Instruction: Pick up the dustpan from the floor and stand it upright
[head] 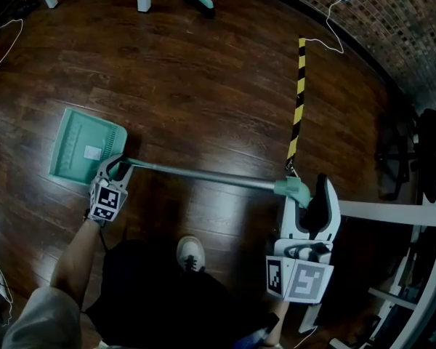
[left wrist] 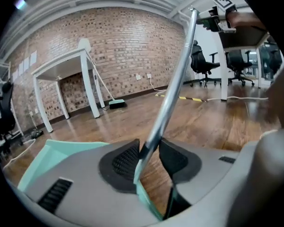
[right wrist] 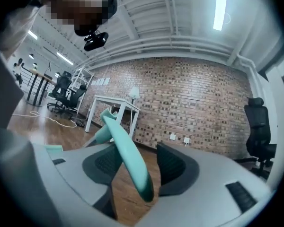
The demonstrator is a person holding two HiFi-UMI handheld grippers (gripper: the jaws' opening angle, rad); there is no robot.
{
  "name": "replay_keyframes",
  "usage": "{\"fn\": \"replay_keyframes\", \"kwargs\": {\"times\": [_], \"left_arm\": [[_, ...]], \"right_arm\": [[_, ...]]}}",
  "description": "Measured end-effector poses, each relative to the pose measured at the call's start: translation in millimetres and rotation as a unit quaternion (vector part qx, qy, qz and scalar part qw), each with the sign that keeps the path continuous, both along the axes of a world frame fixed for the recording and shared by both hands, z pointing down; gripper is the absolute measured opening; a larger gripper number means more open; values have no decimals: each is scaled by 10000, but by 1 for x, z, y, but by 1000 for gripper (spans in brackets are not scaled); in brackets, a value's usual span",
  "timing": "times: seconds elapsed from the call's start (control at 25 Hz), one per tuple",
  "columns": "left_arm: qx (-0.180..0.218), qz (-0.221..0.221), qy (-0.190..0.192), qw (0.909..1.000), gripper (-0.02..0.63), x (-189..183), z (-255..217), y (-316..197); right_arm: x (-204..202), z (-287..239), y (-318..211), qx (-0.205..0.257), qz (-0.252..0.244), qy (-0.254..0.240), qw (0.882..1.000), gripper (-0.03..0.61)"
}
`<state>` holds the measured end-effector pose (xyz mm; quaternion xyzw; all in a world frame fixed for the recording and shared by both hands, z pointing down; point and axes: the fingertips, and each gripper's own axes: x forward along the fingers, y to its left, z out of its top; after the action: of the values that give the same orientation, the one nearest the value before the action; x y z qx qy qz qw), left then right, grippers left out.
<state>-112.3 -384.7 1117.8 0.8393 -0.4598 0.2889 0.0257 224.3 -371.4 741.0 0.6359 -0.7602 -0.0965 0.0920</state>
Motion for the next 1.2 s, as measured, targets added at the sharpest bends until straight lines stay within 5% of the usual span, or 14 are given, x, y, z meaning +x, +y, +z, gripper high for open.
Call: {"fn": "replay_keyframes", "kwargs": {"times": [0.32, 0.48, 0.68, 1.2], "left_arm": [[38, -349, 1046, 9939, 156, 5, -16, -16], [-58, -393, 1785, 9831, 153, 1, -23, -13], [-91, -610, 2271, 9719, 133, 6, -27, -15], [-140, -572, 1991, 9782, 173, -2, -33, 1]], "right_arm": [[0, -8, 28, -128, -38, 109, 9999, 230], [5, 10, 39, -378, 84, -132, 9992, 230], [10, 24, 43, -470, 165, -382, 9980, 230], [-1, 17, 45, -413, 38, -615, 9972, 230]]}}
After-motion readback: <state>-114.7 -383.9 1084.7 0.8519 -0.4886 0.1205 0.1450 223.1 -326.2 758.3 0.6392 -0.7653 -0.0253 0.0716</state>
